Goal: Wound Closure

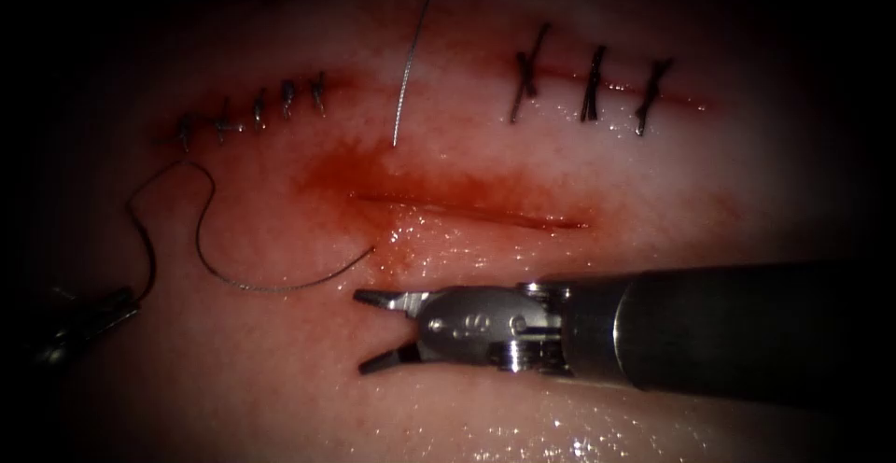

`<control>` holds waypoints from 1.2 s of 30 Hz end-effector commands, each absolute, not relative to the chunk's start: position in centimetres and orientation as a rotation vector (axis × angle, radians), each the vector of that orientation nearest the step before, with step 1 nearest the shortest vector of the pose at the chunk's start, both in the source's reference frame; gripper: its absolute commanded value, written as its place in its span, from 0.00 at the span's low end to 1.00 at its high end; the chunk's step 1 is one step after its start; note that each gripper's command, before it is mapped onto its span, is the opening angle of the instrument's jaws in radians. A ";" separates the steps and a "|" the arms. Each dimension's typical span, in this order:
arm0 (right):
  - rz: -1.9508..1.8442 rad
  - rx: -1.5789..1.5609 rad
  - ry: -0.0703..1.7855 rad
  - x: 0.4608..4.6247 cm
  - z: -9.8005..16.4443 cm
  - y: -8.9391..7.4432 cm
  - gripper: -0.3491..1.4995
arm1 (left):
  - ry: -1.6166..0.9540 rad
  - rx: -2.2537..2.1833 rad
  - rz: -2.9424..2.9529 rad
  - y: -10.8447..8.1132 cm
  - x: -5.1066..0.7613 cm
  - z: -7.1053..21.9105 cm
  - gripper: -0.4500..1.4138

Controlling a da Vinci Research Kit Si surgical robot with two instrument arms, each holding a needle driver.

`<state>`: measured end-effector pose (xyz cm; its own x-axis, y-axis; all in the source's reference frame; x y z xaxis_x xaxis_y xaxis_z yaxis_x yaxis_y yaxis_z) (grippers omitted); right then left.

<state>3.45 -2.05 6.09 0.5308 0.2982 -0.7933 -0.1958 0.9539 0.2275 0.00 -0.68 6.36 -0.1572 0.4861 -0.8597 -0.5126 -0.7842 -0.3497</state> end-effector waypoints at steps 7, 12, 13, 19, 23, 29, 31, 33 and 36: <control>0.320 0.069 0.941 3.59 6.6 -1.8 0.74 | 0.035 -1.451 2.000 -0.7 -0.06 6.5 0.00; 0.315 0.058 0.929 3.70 6.8 -1.8 0.64 | 0.030 -1.455 1.999 -0.7 -0.07 6.5 0.00; 0.313 0.054 0.928 3.71 6.9 -1.8 0.46 | 0.034 -1.456 2.004 -0.7 -0.07 6.5 0.00; 0.249 0.131 0.885 3.55 6.9 -1.9 0.00 | 0.047 -1.454 2.021 -0.6 -0.07 6.5 0.00; 0.226 0.159 0.880 3.50 6.7 -2.1 0.00 | 0.059 -1.456 2.024 -0.5 -0.07 6.5 0.00; 0.166 0.210 0.896 3.54 6.2 -2.5 0.00 | 0.086 -1.470 2.026 -0.4 -0.09 6.6 0.00; 0.143 0.224 0.899 3.56 6.1 -2.7 0.00 | 0.087 -1.469 2.026 -0.4 -0.09 6.6 0.00; 0.114 0.245 0.893 3.59 5.8 -3.0 0.00 | 0.093 -1.467 2.031 -0.4 -0.09 6.5 0.00; 0.111 0.260 0.889 3.64 5.6 -3.2 0.00 | 0.096 -1.464 2.030 -0.5 -0.11 6.5 0.00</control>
